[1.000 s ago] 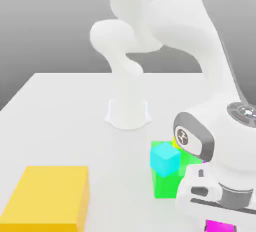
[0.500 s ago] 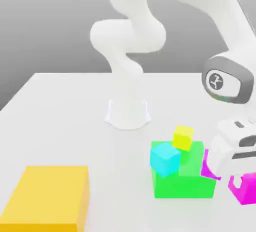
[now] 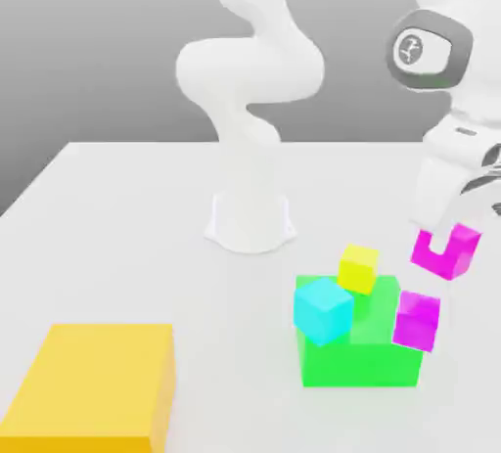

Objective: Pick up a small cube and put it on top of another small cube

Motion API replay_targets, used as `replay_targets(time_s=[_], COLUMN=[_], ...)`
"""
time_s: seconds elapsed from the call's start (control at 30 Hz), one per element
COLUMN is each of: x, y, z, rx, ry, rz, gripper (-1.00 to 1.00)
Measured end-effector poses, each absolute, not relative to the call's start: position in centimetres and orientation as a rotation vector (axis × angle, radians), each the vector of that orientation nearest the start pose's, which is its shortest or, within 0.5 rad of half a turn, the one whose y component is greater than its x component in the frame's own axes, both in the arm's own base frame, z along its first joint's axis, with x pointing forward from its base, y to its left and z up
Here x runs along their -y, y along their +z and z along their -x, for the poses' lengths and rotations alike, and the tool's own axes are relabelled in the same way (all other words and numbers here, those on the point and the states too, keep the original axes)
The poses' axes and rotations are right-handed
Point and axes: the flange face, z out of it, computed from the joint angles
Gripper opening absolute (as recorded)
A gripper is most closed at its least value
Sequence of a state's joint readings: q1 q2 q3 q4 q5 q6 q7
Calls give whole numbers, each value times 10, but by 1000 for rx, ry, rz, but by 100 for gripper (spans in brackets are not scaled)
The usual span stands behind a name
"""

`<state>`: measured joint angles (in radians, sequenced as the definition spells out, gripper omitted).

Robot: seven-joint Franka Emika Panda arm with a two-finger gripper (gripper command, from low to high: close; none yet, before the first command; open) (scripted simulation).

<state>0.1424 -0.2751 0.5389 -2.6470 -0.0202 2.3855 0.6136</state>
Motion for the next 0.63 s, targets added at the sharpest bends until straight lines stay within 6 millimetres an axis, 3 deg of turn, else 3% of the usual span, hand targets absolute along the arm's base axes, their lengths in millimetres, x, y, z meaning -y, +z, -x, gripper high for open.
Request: replay_targets(time_s=[0.3, 0.53, 0.57, 0.63], x=[-173, -162, -162, -162], y=[332, 270, 265, 265], z=[-270, -265, -264, -264], rx=[-210, -297, -297, -297], ry=[-24, 2, 2, 2], rz=[3158, 3127, 3127, 3127], gripper=[-100, -100, 100, 100])
